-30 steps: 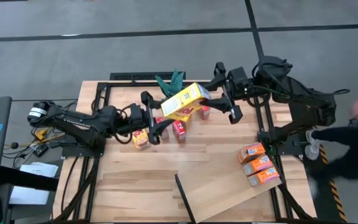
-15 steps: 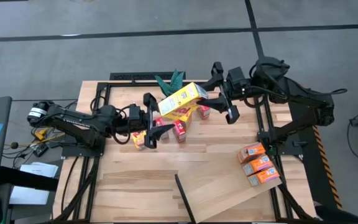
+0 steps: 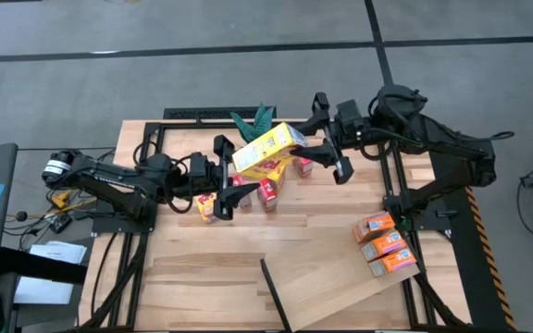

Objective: Stack cereal on shelf
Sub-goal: Put the bottom right yellow cereal box on the shelf

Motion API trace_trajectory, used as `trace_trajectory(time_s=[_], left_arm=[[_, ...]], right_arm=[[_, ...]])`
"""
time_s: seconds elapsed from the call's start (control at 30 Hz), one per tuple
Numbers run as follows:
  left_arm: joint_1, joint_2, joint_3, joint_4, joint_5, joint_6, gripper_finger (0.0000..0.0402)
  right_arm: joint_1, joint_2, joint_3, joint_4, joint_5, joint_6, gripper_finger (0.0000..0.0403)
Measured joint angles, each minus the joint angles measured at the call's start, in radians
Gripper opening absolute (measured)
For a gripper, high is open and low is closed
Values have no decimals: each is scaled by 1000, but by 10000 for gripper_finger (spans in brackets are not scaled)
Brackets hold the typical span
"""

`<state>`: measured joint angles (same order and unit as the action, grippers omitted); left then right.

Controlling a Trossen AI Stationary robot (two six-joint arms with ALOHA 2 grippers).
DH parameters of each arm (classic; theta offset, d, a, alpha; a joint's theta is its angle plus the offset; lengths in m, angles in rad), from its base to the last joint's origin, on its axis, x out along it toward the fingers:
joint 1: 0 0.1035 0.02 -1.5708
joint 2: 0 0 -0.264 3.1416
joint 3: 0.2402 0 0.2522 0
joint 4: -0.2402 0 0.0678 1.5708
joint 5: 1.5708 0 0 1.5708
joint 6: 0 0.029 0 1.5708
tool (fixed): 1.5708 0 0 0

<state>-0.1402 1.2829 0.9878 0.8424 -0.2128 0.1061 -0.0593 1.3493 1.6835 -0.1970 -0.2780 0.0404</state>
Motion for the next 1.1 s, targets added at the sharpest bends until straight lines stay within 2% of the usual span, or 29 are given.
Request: trace_trajectory(time_s=[0.2,0.5,0.7,0.8,1.1], left_arm=[[3,23,34,-20,34,-12,307],[3,28,36,-15,29,-21,307],[3,28,37,-3,11,-34,304],[3,28,37,18,11,-33,287],[6,28,37,6,-2,-29,198]], right_arm=[[1,27,0,-1,-1,15,216],[11,51,0,17,-3,7,206],[11,50,0,22,-3,5,214],[11,50,0,22,-3,5,216],[11,50,0,21,15,5,207]])
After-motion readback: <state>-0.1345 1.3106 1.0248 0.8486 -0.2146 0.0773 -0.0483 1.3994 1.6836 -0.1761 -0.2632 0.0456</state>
